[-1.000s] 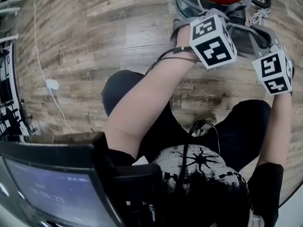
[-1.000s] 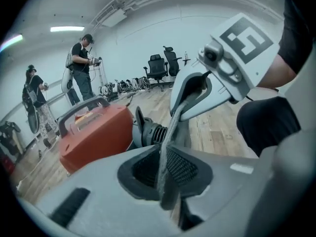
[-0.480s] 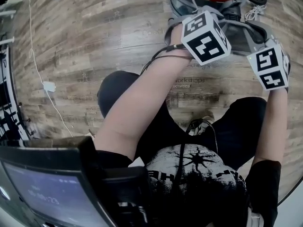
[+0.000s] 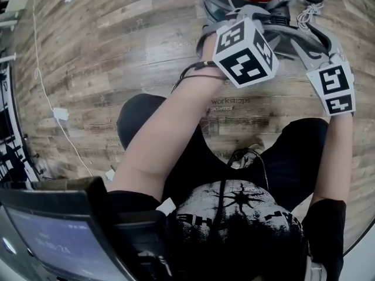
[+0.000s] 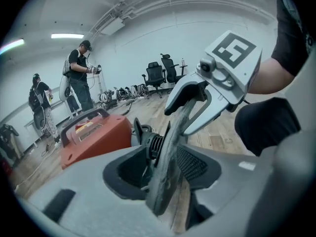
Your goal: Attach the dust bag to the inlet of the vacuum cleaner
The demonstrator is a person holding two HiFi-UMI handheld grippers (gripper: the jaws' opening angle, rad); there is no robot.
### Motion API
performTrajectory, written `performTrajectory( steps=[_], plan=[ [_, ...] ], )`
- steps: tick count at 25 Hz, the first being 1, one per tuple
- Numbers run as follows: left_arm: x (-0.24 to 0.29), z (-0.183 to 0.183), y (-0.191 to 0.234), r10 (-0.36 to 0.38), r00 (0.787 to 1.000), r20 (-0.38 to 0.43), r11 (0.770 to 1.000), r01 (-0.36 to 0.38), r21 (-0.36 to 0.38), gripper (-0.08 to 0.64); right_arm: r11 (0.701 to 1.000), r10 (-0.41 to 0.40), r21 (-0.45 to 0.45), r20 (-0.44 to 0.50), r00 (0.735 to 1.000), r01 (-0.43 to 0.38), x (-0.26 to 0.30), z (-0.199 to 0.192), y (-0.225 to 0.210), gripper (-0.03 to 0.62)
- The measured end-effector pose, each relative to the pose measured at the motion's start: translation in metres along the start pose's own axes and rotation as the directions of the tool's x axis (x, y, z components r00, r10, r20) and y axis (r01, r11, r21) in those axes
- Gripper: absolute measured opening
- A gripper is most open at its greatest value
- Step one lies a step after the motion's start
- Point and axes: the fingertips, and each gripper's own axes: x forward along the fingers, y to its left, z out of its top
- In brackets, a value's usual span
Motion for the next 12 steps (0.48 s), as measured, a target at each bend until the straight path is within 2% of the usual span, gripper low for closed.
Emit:
performTrajectory(
  steps=[2,8,10,12],
  plan=[
    [-0.005,0.006,-0.002,0.007,1.0,0.026,1.0,-0.008,0.021,0.213,1.0,-0.009,0.005,0.014,1.0,0.009,-0.005,-0.001,-0.001,0.252],
    [-0.014,0.007,-0.003,0.02,0.999,0.028,0.998,-0.021,0.065,0.218,0.998,-0.056,0.016,0.085,0.995,0.055,-0.027,0.015,-0.009,0.259],
    [-0.02,0.011,-0.003,0.024,0.998,0.05,0.997,-0.028,0.073,0.208,0.998,-0.065,0.031,0.135,0.989,0.061,-0.036,0.029,-0.009,0.203],
    [-0.026,0.013,-0.003,0.028,0.997,0.068,0.997,-0.033,0.074,0.148,0.998,-0.052,0.039,0.174,0.983,0.046,-0.04,0.04,-0.004,0.15]
  ],
)
